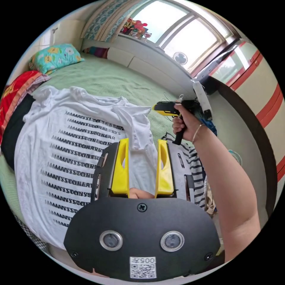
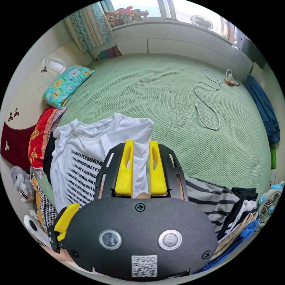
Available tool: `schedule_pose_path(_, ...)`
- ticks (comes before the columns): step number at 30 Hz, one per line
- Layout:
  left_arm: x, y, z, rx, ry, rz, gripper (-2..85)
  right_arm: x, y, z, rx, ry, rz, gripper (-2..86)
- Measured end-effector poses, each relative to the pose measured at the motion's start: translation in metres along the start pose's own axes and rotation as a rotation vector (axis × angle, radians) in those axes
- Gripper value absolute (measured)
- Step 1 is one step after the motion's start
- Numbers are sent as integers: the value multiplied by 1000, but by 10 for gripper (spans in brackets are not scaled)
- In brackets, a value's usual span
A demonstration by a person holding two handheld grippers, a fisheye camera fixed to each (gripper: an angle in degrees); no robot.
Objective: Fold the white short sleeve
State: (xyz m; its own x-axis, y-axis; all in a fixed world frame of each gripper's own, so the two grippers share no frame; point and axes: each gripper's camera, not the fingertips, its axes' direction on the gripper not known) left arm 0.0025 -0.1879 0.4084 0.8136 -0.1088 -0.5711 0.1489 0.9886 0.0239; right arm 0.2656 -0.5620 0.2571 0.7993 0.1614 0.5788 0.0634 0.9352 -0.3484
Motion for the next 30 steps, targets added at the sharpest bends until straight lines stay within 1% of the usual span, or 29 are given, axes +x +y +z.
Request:
schedule_pose_path(4,-13,-7,1,-30,42,-37,137,-2,-12,34,-17,23,40,69)
schedule_pose_path(6,-20,-6,0,-35,73,-59,137,0,-13,54,-3,8,107,60)
schedule_pose_path(10,-32,-6,-9,-38,84,-69,136,-5,-12,85,-47,22,131,33)
schedule_pose_path(12,-38,-6,-11,-46,80,-68,135,-10,-16,89,-40,85,101,-4)
schedule_pose_path(13,-42,-6,-12,-48,80,-76,135,-11,-19,88,-33,103,93,-8)
schedule_pose_path(15,-49,-7,-14,-53,87,-92,134,-16,-27,78,28,222,63,-14)
schedule_pose_path(17,-52,-8,-16,-62,96,-94,132,-19,-30,78,53,251,68,-14)
schedule_pose_path(19,-52,-8,-19,-65,84,-77,132,-25,-30,93,10,269,53,-13)
schedule_pose_path(21,-53,-7,-25,-64,68,-68,132,-35,-22,121,-78,382,26,-5)
schedule_pose_path(23,-58,-7,-34,-58,58,-63,132,-40,-12,131,-97,428,10,10)
schedule_pose_path(25,-63,-9,-44,-46,25,-53,132,-44,0,122,-34,397,15,27)
schedule_pose_path(26,-67,-10,-51,-36,3,-46,132,-45,11,108,24,324,12,37)
schedule_pose_path(27,-68,-11,-55,-32,-6,-43,132,-48,25,95,51,237,-16,47)
schedule_pose_path(28,-72,-11,-61,-26,-22,-40,132,-50,33,89,52,201,-43,53)
schedule_pose_path(29,-75,-12,-67,-20,-40,-35,132,-57,54,77,62,168,-119,65)
schedule_pose_path(30,-76,-12,-70,-18,-48,-31,132,-66,81,69,72,178,-192,73)
